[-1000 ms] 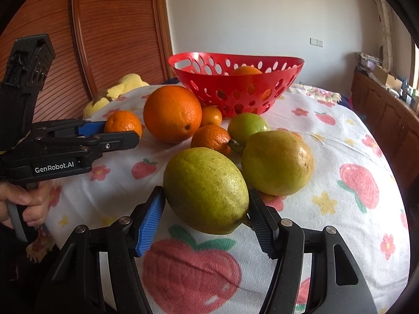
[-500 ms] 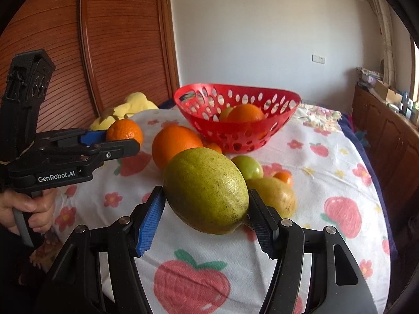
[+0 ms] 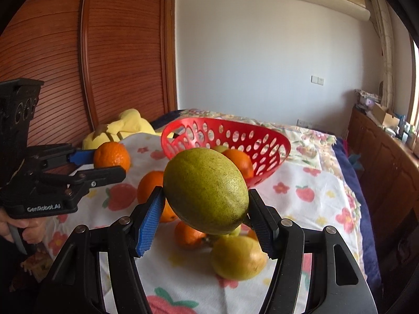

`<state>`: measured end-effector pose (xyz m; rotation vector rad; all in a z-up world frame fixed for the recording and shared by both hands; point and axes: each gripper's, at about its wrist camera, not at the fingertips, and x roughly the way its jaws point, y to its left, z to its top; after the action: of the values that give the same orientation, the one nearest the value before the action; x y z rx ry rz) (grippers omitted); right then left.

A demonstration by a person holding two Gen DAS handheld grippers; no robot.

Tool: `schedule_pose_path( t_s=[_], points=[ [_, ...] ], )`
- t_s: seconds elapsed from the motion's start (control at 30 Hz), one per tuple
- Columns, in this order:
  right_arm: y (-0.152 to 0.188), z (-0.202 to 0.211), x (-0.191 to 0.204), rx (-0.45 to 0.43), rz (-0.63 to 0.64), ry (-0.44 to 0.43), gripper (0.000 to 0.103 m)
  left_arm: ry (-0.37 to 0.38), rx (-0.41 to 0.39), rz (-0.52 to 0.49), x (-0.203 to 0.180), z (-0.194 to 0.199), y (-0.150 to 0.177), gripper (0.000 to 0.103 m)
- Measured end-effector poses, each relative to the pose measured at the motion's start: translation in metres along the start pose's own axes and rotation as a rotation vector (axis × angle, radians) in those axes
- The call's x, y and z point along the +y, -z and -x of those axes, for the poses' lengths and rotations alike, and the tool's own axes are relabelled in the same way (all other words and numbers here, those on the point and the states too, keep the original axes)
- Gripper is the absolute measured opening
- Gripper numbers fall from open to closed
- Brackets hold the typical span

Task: Organize fruits
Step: 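Lower the mandarin into the basket with the left tool while the right tool releases the pear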

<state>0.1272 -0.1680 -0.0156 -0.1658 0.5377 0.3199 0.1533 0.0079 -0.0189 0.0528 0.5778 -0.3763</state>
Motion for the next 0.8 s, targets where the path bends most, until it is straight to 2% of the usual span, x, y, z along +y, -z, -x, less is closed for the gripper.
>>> schedule_pose_path(
  t_s=[0.43, 0.8],
  points=[
    [-0.040, -0.063, -0.016, 0.061, 0.056, -0.028, 0.065, -0.012, 0.014, -0.007, 0.019, -0.035, -0.028, 0.044],
    [-0.046, -0.116, -0.008, 0.164, 0.111, -0.093, 0.065, -0.026, 0.025, -0.001, 0.030, -0.058, -0.040, 0.045]
  ],
)
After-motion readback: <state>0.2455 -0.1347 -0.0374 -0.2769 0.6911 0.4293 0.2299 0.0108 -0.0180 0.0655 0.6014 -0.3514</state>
